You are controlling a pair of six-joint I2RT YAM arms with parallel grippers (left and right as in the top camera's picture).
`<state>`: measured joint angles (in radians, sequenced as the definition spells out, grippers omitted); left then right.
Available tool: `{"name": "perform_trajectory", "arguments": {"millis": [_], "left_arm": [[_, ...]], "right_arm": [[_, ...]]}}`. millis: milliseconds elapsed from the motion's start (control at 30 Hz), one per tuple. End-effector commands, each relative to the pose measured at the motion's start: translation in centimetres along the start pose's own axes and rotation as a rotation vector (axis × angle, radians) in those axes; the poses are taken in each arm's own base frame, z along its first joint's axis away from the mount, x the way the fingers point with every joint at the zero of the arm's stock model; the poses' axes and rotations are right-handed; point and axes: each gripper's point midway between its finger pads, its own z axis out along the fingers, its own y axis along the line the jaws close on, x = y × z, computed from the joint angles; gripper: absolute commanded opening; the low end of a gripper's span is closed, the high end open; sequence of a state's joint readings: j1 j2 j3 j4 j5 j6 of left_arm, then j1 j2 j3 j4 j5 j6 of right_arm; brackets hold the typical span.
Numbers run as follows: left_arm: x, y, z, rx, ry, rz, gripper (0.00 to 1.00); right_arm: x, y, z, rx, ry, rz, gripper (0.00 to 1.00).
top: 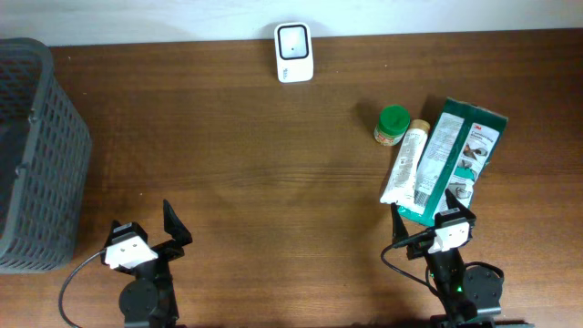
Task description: Scan the item barcode
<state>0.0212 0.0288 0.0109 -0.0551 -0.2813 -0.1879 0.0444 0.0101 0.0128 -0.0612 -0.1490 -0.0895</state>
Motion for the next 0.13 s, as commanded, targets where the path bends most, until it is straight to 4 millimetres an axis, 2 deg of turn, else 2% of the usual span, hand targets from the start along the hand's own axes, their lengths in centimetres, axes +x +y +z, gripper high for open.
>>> {"name": "perform_trajectory", "arguments": {"millis": [0,100], "left_arm": [[0.12,0.43,0.02,-0.024,0.002,-0.003,0.98],[0.12,0.43,0.02,-0.024,0.002,-0.003,0.98]], "right_arm": [[0.26,0.19,0.01,-0.01,0.003,-0.003,0.98],[0.26,0.19,0.01,-0.01,0.003,-0.003,0.98]]}}
